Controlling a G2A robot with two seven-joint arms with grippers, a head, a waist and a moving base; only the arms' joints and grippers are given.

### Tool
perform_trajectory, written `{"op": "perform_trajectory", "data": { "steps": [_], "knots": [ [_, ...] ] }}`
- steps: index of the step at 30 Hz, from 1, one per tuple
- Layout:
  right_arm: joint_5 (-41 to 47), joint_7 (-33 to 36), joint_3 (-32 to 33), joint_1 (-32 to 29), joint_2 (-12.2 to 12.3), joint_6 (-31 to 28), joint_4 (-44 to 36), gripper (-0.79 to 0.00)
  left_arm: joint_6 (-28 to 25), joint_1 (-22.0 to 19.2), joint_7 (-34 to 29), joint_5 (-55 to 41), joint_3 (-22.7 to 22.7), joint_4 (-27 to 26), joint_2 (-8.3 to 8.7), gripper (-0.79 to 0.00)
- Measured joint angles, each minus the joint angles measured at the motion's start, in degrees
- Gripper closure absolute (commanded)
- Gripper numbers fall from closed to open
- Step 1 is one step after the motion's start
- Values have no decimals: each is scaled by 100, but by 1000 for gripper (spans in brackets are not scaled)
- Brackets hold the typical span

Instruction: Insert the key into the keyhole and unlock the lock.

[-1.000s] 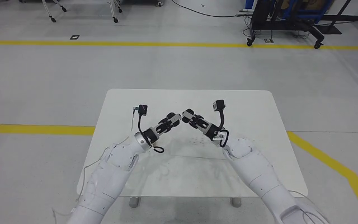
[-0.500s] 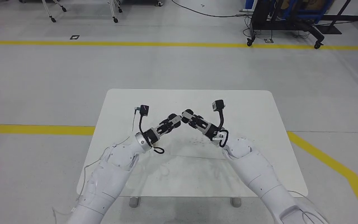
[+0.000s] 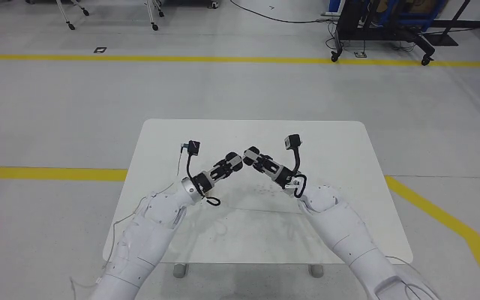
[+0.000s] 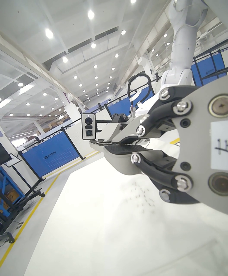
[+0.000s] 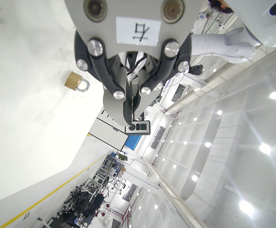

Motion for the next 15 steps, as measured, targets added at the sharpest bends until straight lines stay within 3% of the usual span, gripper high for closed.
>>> {"op": "perform_trajectory", "data": {
  "steps": [6, 11, 14, 15],
  "knots": [
    [7, 51, 26, -5, -3, 11, 1, 0, -4, -2, 11, -15, -18, -6, 4, 0],
    [16, 53, 47, -20, -8, 28, -3, -200, -28, -4, 33, -6, -31, -2, 7, 0],
    [16, 52, 63, -29, -10, 33, -10, -194, -31, -10, 39, 8, -33, 3, 8, 0],
    [12, 52, 69, -33, -10, 33, -12, -148, -37, -13, 41, 15, -33, 4, 9, 0]
  ]
}}
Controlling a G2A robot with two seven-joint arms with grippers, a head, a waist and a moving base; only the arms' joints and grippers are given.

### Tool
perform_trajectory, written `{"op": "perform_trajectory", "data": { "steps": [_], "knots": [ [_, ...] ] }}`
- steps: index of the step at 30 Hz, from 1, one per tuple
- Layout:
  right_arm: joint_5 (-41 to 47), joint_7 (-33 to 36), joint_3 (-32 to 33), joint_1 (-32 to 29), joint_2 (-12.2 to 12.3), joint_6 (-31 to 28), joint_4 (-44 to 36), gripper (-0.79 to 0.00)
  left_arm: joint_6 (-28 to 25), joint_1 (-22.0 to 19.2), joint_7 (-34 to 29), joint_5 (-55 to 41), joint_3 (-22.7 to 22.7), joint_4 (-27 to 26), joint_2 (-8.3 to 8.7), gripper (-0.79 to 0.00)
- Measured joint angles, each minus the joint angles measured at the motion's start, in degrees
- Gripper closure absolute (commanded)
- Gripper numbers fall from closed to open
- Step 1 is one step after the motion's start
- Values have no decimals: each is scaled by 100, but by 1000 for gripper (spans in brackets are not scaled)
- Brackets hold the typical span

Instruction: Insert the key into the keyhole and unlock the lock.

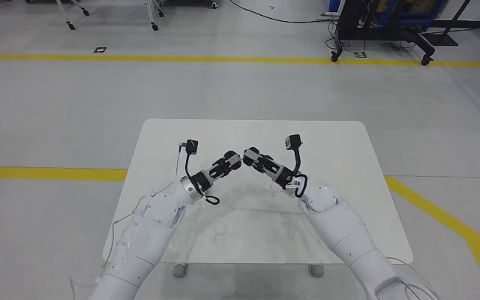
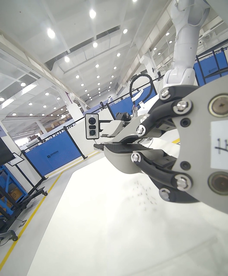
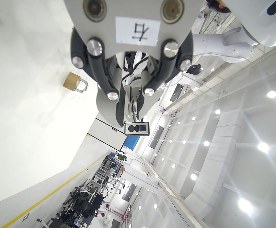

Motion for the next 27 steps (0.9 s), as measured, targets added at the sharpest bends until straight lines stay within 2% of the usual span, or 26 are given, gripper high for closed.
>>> {"op": "perform_trajectory", "data": {
  "steps": [2, 4, 5, 8, 11, 12, 13, 15, 20, 23, 25, 27],
  "knots": [
    [-3, 7, 6, -5, -1, 3, -2, -120, -9, -2, 5, 4, 0, 4, 0, 0],
    [1, 15, 14, -9, -3, 12, -4, -46, -24, -2, 10, 6, 3, 6, 0, 0],
    [2, 16, 18, -11, -3, 13, -5, -46, -28, -2, 10, 7, 5, 8, 0, 0],
    [-2, 23, 29, -15, -6, 15, -7, -117, -40, 1, 9, 11, 10, 6, 0, 0],
    [5, 27, 44, -19, -8, 13, -8, -132, -58, 5, 6, 14, 6, 0, 3, 0],
    [30, 40, 53, -22, -8, 10, -10, -172, -64, 7, 6, 12, -5, -2, 5, 0],
    [60, 57, 64, -24, -7, 6, -12, -252, -67, 8, 3, 11, -18, -3, 9, 0],
    [121, 109, 115, -24, 3, -9, 0, -336, -69, 9, 4, 8, -73, 2, 21, 0],
    [180, 209, 250, -40, 38, -18, 16, -406, -82, 19, -65, -65, -186, -11, 49, 0],
    [303, 507, 264, -51, 57, -9, -12, -366, -104, 34, -261, -222, -192, -29, 60, 0],
    [328, 888, 306, -10, 92, -96, 46, -308, -95, 29, -496, -446, -210, -29, 70, 0],
    [214, 1046, 357, 18, 122, -184, 138, -296, -95, -5, -702, -502, -257, 4, 93, 0]
  ]
}}
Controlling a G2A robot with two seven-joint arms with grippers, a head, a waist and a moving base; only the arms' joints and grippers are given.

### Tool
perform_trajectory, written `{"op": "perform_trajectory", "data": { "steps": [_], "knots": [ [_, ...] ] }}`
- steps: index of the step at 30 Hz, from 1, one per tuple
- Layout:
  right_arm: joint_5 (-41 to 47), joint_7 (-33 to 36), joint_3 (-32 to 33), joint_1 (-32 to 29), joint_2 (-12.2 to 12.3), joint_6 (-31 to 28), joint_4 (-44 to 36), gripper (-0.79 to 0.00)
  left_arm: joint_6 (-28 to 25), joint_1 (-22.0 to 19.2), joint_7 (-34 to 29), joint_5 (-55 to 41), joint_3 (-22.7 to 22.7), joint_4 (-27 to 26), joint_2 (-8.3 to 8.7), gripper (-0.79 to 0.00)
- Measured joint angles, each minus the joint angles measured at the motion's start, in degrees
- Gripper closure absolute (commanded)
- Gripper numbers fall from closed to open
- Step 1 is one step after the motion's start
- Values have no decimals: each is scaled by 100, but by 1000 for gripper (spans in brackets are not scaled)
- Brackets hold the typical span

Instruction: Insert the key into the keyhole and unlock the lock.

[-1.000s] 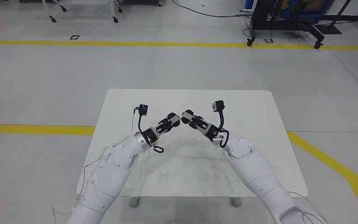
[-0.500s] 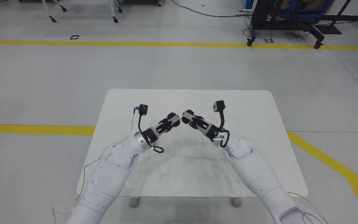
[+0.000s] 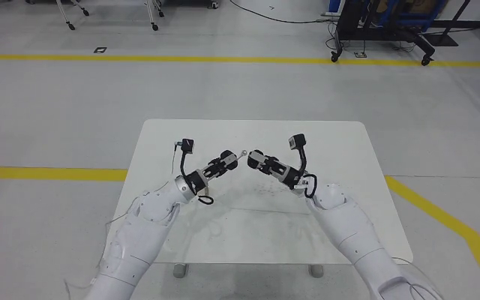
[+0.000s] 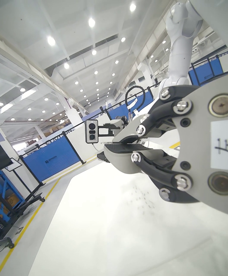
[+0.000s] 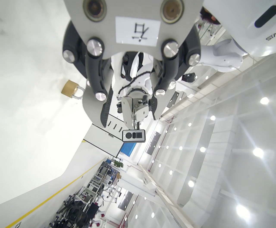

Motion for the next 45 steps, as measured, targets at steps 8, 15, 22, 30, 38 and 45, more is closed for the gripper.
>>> {"op": "perform_trajectory", "data": {
  "steps": [8, 15, 22, 30, 38, 45],
  "knots": [
    [238, 248, -3, -11, 8, -108, 42, -296, -31, -46, -279, 20, 29, 65, 26, 0],
    [332, 378, -18, 39, 11, -72, 106, -246, -30, -67, -356, 48, 115, 74, 28, 0],
    [349, 409, -98, 65, -7, -46, 122, -215, -39, -92, -415, 36, 173, 91, 32, 0],
    [369, 461, -136, 72, -11, -41, 151, 0, -63, -103, -395, 34, 180, 100, 45, 0],
    [522, 595, -135, 16, -2, -82, 93, 0, -94, -101, -190, 92, 145, 100, 55, 0],
    [703, 463, -47, -68, 10, -164, 34, 0, -109, -91, -2, 136, 134, 93, 57, -785]
  ]
}}
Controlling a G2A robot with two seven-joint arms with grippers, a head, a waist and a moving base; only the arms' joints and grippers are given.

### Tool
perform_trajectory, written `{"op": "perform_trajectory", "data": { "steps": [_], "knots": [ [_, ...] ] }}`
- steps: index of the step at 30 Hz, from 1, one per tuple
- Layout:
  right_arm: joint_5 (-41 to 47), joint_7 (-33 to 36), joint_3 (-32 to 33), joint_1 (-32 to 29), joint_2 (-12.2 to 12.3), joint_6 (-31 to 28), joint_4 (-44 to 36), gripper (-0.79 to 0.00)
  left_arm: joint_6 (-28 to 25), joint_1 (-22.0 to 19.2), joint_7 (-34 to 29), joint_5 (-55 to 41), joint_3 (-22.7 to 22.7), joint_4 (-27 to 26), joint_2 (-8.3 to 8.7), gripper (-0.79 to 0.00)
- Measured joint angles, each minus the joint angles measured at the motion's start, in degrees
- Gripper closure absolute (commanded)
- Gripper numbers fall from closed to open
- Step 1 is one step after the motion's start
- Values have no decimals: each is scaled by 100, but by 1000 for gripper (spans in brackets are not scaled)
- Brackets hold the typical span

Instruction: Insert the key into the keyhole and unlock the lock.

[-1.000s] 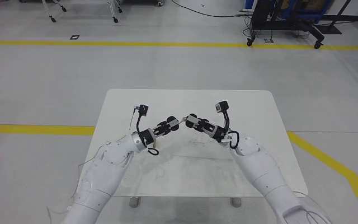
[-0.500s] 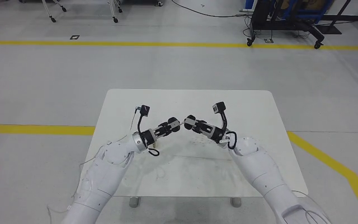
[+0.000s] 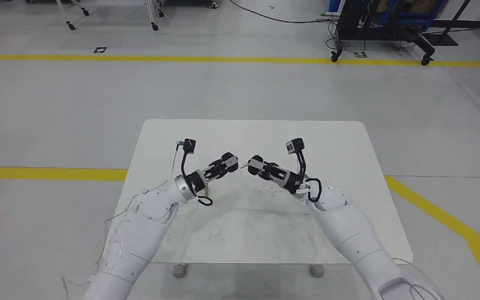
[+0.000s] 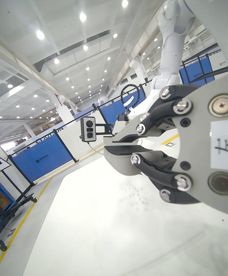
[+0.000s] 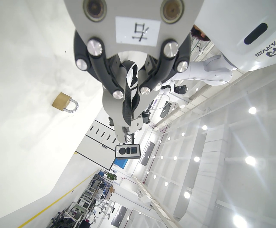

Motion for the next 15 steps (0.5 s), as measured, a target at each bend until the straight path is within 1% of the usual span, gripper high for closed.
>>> {"op": "perform_trajectory", "data": {
  "steps": [3, 7, 8, 9, 10, 12, 14, 15],
  "knots": [
    [-46, -304, 36, -25, -10, -36, -5, 0, -21, 10, 66, 9, 3, -10, 0, -785],
    [-177, -442, -32, -41, -30, 26, -23, 0, -36, 16, 85, 17, 31, -26, -3, -782],
    [-191, -442, -56, -44, -35, 45, -29, 0, -40, 16, 77, 18, 42, -30, -4, -739],
    [-203, -436, -87, -45, -43, 66, -33, 0, -46, 16, 58, 13, 57, -33, -5, -653],
    [-206, -432, -107, -43, -49, 79, -33, 0, -51, 15, 39, 1, 66, -34, -5, -585],
    [-215, -427, -147, -29, -61, 105, -22, 0, -67, 12, 5, -33, 74, -32, -4, -471],
    [-217, -444, -171, -12, -71, 114, -4, 0, -76, 9, -9, -45, 76, -26, -2, -403],
    [-218, -457, -184, -1, -77, 115, 9, 0, -79, 9, -16, -46, 80, -25, -1, -382]
  ]
}}
